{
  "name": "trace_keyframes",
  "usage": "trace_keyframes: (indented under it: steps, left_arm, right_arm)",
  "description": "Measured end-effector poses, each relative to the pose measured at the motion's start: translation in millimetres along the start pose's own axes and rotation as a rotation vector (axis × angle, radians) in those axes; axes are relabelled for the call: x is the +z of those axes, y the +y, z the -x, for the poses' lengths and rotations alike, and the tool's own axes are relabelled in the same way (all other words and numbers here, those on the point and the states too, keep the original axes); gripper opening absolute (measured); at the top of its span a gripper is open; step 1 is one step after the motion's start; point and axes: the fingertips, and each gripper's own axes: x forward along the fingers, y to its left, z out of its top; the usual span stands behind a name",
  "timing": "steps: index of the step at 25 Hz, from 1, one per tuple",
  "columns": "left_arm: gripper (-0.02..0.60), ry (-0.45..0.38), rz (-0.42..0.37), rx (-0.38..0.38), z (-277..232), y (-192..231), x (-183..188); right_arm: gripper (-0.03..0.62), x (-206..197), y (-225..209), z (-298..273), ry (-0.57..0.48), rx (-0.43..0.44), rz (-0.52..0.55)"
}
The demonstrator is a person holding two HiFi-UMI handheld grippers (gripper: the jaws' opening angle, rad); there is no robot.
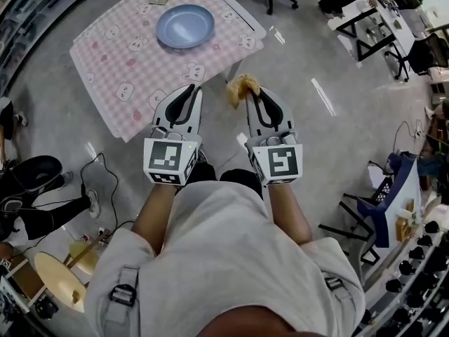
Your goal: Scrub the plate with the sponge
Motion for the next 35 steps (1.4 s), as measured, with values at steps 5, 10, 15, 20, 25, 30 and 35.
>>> trace_keyframes:
  steps: [5,10,15,20,25,30,35]
  left_arm:
    - [0.055,0.007,0.031,0.018,-31.9,31.1,2.6]
    - [0.055,0.027,0.031,0.055,-74.9,57.5,3.2]
    - [0.055,0.048,0.026,0.169,-129.9,96.0,4.1]
    - [0.057,0.064,0.051,0.29,-187.4,134.3,10.7]
    - [0.058,0.126,0.071,0.422,-223.6,158.2,7.1]
    - [0.058,0.203,0.115,0.55,-234.0,175.8,-15.9]
    - [0.06,0.248,0.185,0.627,-230.0,196.9,-41.2]
  right_arm:
    - [0.044,-5.0,-10.8,-44.3,0.023,0.022,0.0]
    - [0.044,-11.6,-36.7,-98.8,0.03,0.064,-0.005]
    - [0.044,-19.0,-69.5,-171.6,0.011,0.165,-0.01]
    - [0.044,-23.2,-101.1,-249.2,0.008,0.29,0.001]
    - [0.044,-29.0,-126.1,-307.8,0.024,0.436,-0.009]
    - [0.044,-48.5,-127.3,-351.3,0.054,0.566,-0.022]
    - [0.044,-67.9,-107.2,-378.0,0.095,0.67,-0.024]
